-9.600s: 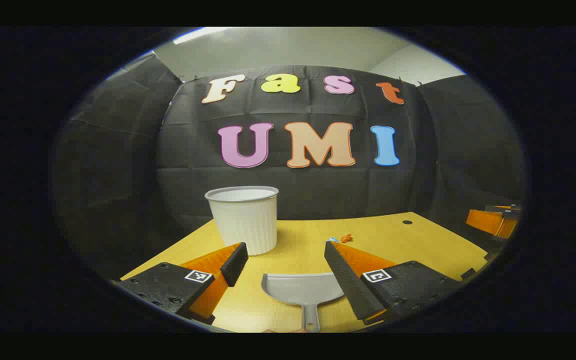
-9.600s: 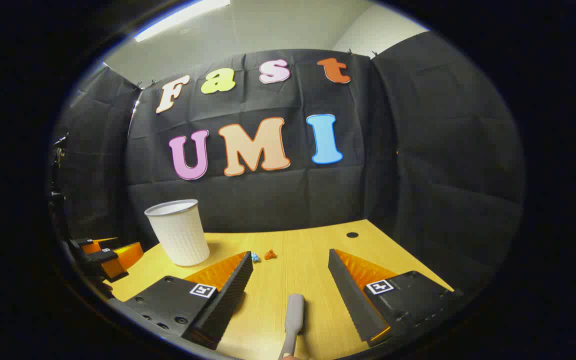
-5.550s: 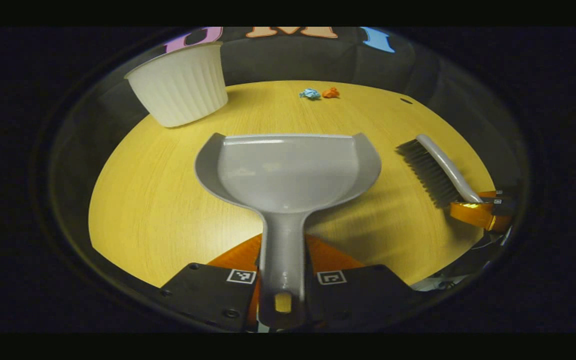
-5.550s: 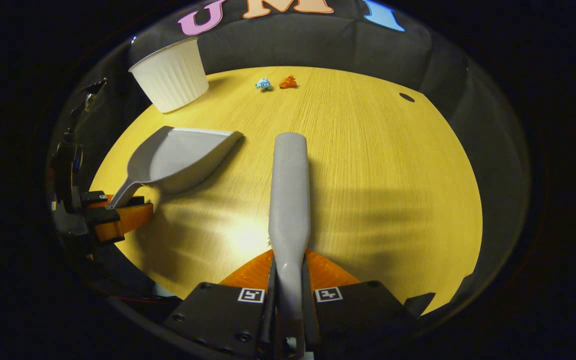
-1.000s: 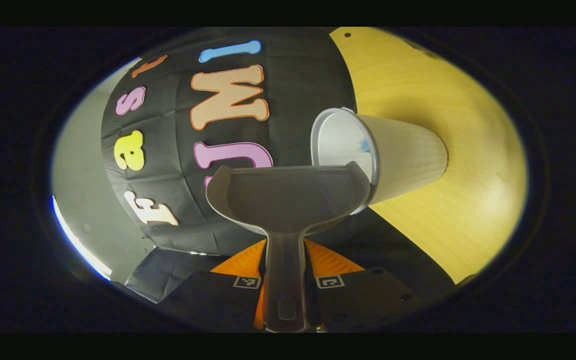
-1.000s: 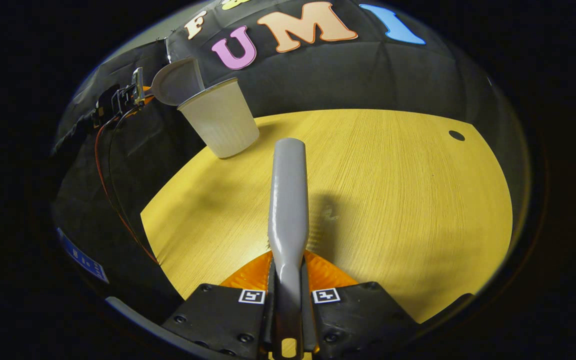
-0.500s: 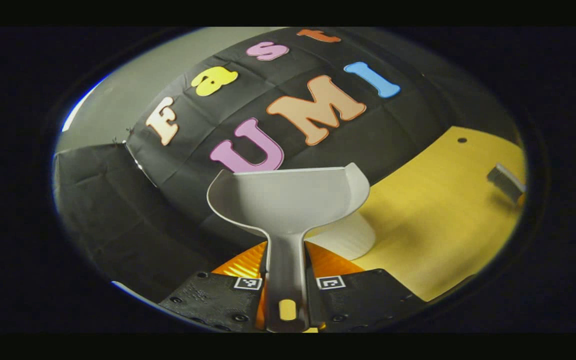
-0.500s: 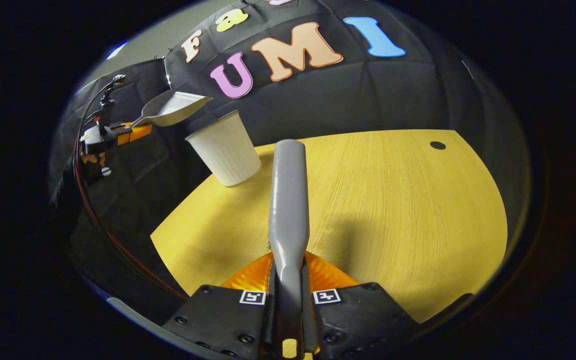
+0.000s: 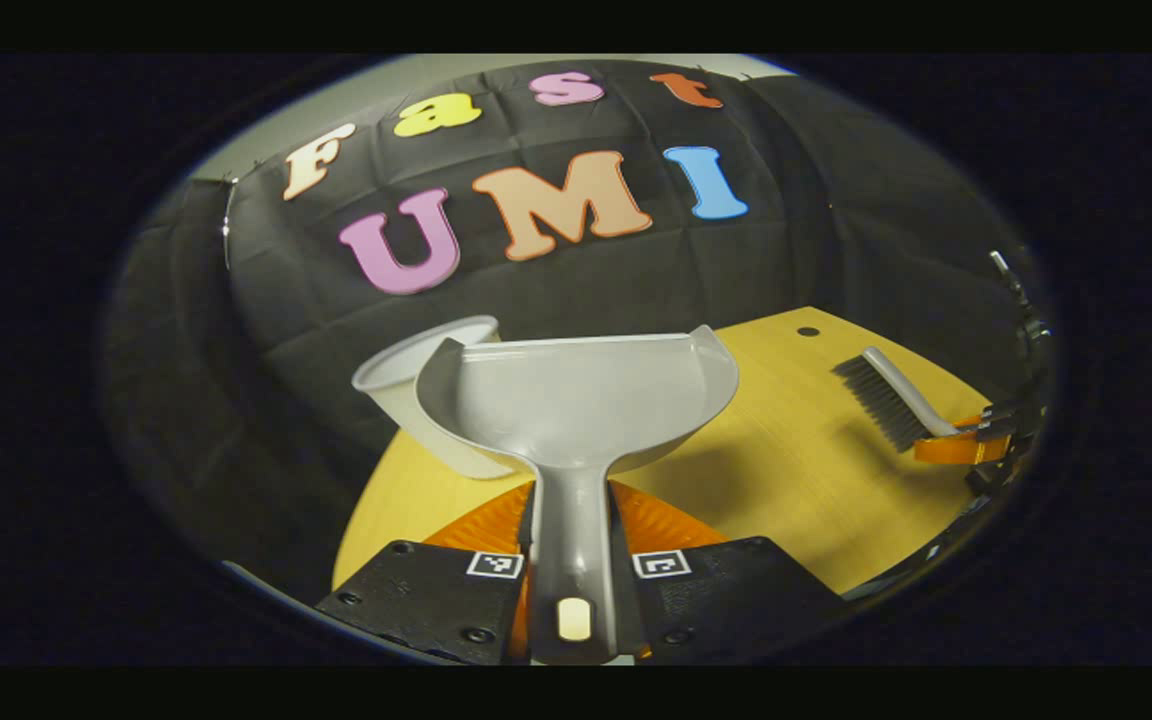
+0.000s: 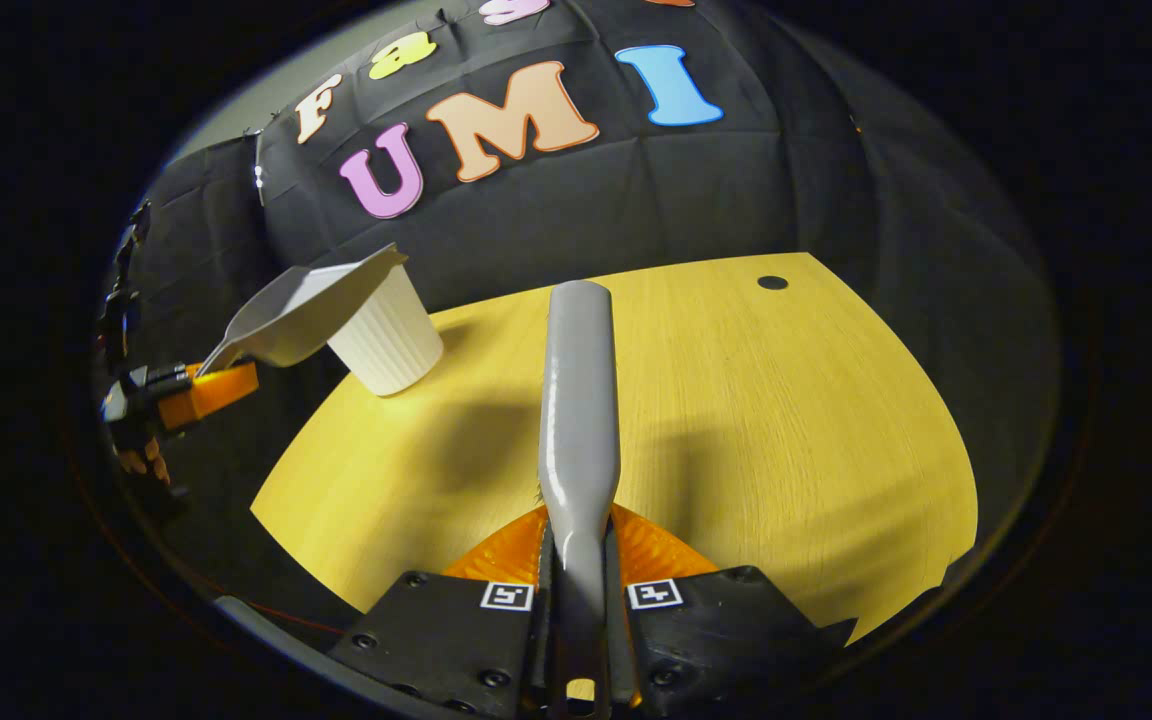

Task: Pick up the small broom and dustpan from the desktop, sweep the trash into the dustpan with the broom, and then empty the trash into the garbage bin.

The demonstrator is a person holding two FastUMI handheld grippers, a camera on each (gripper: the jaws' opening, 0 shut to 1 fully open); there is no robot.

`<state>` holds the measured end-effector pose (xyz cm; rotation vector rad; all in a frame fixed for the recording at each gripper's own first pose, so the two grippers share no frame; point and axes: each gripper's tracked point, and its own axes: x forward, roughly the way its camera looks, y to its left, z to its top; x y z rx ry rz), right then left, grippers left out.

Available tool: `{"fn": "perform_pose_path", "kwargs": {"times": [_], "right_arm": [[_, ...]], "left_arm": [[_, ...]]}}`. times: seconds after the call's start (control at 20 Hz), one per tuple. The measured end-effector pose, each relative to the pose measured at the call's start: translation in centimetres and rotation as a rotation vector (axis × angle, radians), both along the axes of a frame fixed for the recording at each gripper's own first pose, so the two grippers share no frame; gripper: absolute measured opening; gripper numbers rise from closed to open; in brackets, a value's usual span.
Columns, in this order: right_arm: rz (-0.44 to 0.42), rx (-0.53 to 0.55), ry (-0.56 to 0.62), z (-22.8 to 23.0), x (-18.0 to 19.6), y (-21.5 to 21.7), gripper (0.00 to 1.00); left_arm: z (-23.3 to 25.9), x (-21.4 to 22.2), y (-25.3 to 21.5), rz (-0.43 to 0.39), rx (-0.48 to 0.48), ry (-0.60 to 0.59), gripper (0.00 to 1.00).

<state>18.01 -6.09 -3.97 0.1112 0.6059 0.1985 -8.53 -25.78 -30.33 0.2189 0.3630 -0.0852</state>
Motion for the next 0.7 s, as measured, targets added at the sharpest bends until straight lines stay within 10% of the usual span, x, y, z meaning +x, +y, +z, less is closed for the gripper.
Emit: {"fn": "perform_pose_path", "kwargs": {"times": [0.4,0.7], "right_arm": [[-0.113,-0.138,0.169,-4.1,2.4,2.7,0.19],[-0.124,-0.231,0.27,-1.6,2.7,3.8,0.19]], "left_arm": [[-13.6,-2.1,-0.2,0.043,-0.095,0.259,0.26],[-14.5,-2.6,0.0,0.066,-0.098,0.321,0.27]]}}
